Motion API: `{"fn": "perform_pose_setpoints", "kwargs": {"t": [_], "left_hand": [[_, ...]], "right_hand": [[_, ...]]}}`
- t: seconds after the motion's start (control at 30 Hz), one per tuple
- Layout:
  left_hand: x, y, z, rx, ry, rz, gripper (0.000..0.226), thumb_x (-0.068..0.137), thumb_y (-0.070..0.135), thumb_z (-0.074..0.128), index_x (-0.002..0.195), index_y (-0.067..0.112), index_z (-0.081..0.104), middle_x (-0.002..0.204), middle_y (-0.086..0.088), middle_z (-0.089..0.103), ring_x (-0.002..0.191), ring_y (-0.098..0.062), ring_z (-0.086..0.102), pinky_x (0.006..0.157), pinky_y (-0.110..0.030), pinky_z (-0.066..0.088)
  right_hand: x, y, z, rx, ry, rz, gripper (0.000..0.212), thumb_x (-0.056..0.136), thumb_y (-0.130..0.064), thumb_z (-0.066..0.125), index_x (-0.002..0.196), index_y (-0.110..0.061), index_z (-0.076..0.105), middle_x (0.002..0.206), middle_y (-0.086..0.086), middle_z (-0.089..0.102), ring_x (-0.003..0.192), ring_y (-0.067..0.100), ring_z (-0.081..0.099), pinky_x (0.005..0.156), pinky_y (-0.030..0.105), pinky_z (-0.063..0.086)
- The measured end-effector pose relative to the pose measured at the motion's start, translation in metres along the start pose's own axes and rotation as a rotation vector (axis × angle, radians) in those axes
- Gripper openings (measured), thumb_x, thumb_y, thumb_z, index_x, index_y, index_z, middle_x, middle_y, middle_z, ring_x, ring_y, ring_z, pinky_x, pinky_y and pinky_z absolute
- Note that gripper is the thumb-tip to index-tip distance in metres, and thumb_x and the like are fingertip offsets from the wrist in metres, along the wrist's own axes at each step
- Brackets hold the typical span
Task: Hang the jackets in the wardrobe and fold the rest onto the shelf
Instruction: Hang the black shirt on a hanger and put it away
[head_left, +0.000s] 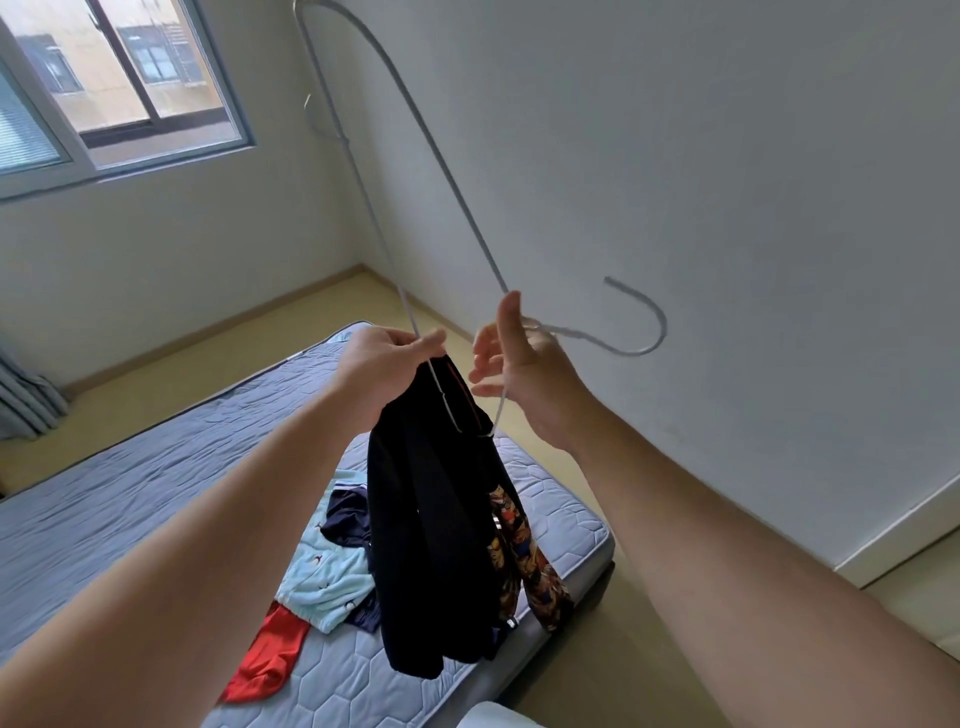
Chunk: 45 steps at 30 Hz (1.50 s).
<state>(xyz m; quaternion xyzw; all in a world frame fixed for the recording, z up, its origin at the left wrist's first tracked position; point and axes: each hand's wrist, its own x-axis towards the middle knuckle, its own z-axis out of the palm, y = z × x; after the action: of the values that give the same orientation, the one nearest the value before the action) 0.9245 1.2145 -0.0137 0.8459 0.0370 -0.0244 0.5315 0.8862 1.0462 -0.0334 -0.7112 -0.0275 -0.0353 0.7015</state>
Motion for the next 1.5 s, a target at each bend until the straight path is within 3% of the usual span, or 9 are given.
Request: {"fn": "perform_pose_setpoints", "kwargs": {"t": [0.13, 0.3, 0.5, 0.73, 0.97, 1.1, 1.23, 1.33, 1.5], "left_hand": [[0.004, -0.006, 0.006, 0.126, 0.053, 0.085, 0.041, 0.094, 0.049, 0.065, 0.060, 0.030, 0.076, 0.040, 0.011, 0.049, 0.034, -0.008, 0.039, 0.041, -0.019, 0.031], [0.006, -0.006, 0.005, 0.013, 0.118, 0.019, 0.044, 0.096, 0.043, 0.064, 0.057, 0.029, 0.076, 0.053, 0.011, 0.067, 0.048, -0.011, 0.058, 0.063, -0.029, 0.050], [0.007, -0.008, 0.003, -0.022, 0.140, -0.003, 0.042, 0.096, 0.040, 0.065, 0.057, 0.031, 0.076, 0.058, 0.007, 0.065, 0.055, -0.017, 0.058, 0.069, -0.036, 0.056], [0.005, -0.006, 0.002, -0.057, 0.137, 0.014, 0.039, 0.097, 0.042, 0.064, 0.061, 0.033, 0.077, 0.063, 0.005, 0.069, 0.060, -0.018, 0.062, 0.076, -0.040, 0.059], [0.005, -0.007, -0.001, -0.087, 0.120, 0.003, 0.039, 0.097, 0.040, 0.064, 0.064, 0.025, 0.078, 0.073, -0.003, 0.074, 0.064, -0.021, 0.065, 0.077, -0.042, 0.060], [0.009, -0.012, -0.002, -0.075, 0.137, 0.007, 0.043, 0.097, 0.040, 0.063, 0.059, 0.025, 0.076, 0.067, 0.001, 0.071, 0.061, -0.019, 0.063, 0.071, -0.035, 0.058], [0.011, -0.017, 0.002, -0.057, 0.135, 0.006, 0.043, 0.097, 0.041, 0.062, 0.058, 0.029, 0.075, 0.051, 0.011, 0.062, 0.050, -0.013, 0.057, 0.061, -0.027, 0.049], [0.013, -0.019, 0.004, -0.076, 0.108, -0.008, 0.042, 0.097, 0.041, 0.062, 0.060, 0.027, 0.076, 0.064, 0.000, 0.067, 0.059, -0.018, 0.060, 0.067, -0.031, 0.051], [0.018, -0.024, 0.002, -0.151, 0.128, -0.058, 0.047, 0.098, 0.038, 0.062, 0.055, 0.024, 0.075, 0.068, -0.006, 0.065, 0.067, -0.024, 0.058, 0.072, -0.042, 0.055]], "right_hand": [[-0.002, 0.007, -0.002, 0.004, -0.148, 0.043, 0.049, 0.072, -0.074, 0.070, 0.085, -0.027, 0.068, 0.084, -0.001, 0.070, 0.089, 0.018, 0.072, 0.089, 0.043, 0.060], [-0.007, 0.027, -0.012, -0.325, -0.137, 0.150, 0.031, 0.078, -0.035, 0.082, 0.102, -0.023, 0.065, 0.098, -0.004, 0.069, 0.091, 0.011, 0.068, 0.077, 0.027, 0.054], [-0.022, 0.061, -0.009, -0.692, -0.260, 0.326, 0.065, 0.079, -0.027, 0.079, 0.136, -0.025, 0.048, 0.114, -0.003, 0.057, 0.109, 0.019, 0.058, 0.086, 0.032, 0.048], [-0.034, 0.086, 0.001, -0.549, -0.085, 0.173, 0.051, 0.087, -0.022, 0.070, 0.124, -0.044, 0.045, 0.122, 0.001, 0.046, 0.100, 0.017, 0.056, 0.075, 0.025, 0.047], [-0.032, 0.084, 0.005, -0.481, -0.135, 0.006, 0.072, 0.087, 0.002, 0.058, 0.123, -0.060, 0.048, 0.120, -0.024, 0.036, 0.103, 0.000, 0.052, 0.072, 0.009, 0.048], [-0.031, 0.082, 0.006, -0.461, -0.139, 0.068, 0.060, 0.093, -0.005, 0.052, 0.134, -0.048, 0.052, 0.132, -0.009, 0.046, 0.101, 0.010, 0.056, 0.089, 0.028, 0.052], [-0.032, 0.078, 0.005, -0.619, -0.306, 0.148, 0.061, 0.097, -0.031, 0.052, 0.150, -0.049, 0.028, 0.123, -0.007, 0.050, 0.104, 0.018, 0.053, 0.092, 0.033, 0.047], [-0.034, 0.078, 0.004, -0.800, -0.346, 0.185, 0.075, 0.091, -0.049, 0.059, 0.152, -0.046, 0.016, 0.136, -0.002, 0.056, 0.119, 0.023, 0.056, 0.099, 0.041, 0.049], [-0.034, 0.079, -0.001, -0.960, -0.340, 0.208, 0.063, 0.092, -0.058, 0.057, 0.146, -0.033, 0.037, 0.132, 0.001, 0.060, 0.118, 0.025, 0.058, 0.096, 0.044, 0.051]]}}
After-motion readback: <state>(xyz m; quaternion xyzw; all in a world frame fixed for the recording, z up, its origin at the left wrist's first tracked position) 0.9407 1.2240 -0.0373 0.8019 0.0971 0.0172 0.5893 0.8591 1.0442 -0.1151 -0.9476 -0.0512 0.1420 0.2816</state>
